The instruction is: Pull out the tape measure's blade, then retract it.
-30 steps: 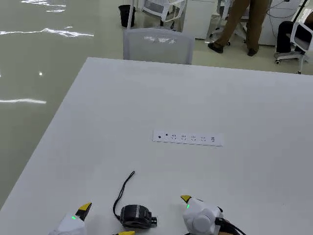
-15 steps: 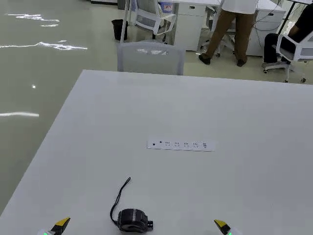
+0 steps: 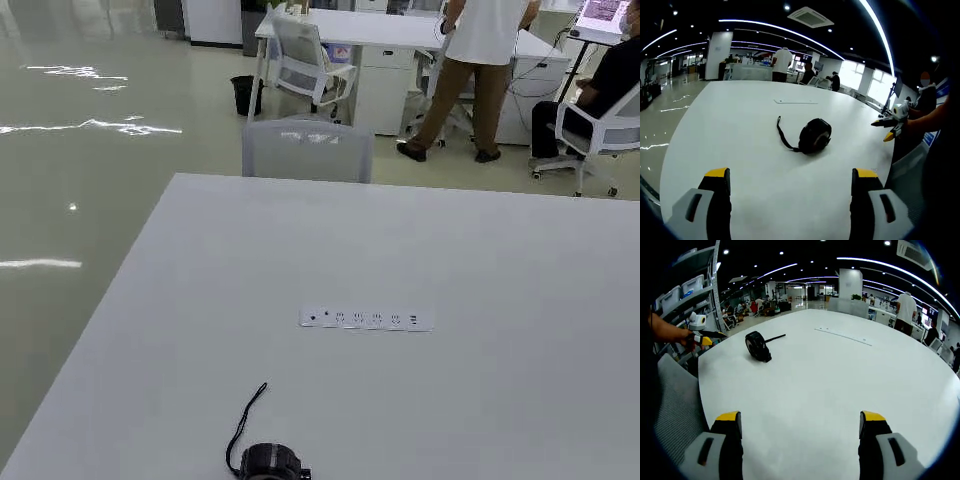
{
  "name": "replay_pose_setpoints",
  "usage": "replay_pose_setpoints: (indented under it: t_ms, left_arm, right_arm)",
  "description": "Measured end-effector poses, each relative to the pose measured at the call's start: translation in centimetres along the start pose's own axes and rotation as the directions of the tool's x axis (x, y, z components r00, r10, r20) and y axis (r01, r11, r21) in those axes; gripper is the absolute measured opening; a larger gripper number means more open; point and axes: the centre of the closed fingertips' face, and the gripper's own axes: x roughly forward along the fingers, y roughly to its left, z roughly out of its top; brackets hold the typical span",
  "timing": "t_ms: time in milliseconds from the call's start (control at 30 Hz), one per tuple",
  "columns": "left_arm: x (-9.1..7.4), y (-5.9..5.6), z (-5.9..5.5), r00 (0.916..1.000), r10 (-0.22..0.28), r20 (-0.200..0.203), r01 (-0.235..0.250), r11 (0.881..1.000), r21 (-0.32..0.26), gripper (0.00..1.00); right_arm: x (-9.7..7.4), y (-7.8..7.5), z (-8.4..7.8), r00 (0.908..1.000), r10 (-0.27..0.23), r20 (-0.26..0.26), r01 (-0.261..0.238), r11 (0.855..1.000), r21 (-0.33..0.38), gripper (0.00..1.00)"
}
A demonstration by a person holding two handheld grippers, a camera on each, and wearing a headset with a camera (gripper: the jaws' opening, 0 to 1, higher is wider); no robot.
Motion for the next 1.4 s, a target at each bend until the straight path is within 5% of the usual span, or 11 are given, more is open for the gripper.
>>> replay_pose_setpoints:
  t_ms: [200,267,633,733,1400]
  left_arm:
    - [-2.3,-1.1,0.3,0.9998,-0.009,0.021,0.009,1.0,0.017,0.99]
    - [-3.0,-0.1,-0.4,0.9998,0.007,0.021,-0.007,1.0,0.018,0.99]
    - [-5.4,0.2,-0.7,0.9998,0.02,0.007,-0.02,1.0,0.001,0.99]
    - [-5.7,-0.7,-0.1,0.9996,0.025,0.014,-0.025,1.0,-0.01,0.99]
    - [-5.3,0.5,-1.1,0.9997,0.009,0.021,-0.008,1.0,-0.02,0.99]
  right_arm:
    - [-2.8,0.4,-1.2,0.9998,-0.018,0.005,0.018,1.0,0.003,1.0]
    - [-3.8,0.2,-2.1,0.9995,-0.03,0.008,0.03,1.0,0.009,1.0]
    - [-6.7,0.8,-5.4,0.9984,-0.055,-0.013,0.056,0.996,0.064,1.0]
    - [-6.9,0.8,-5.4,0.9979,-0.063,-0.012,0.064,0.996,0.069,1.0]
    - [-6.7,1.3,-5.0,0.9982,-0.06,-0.009,0.06,0.995,0.084,1.0]
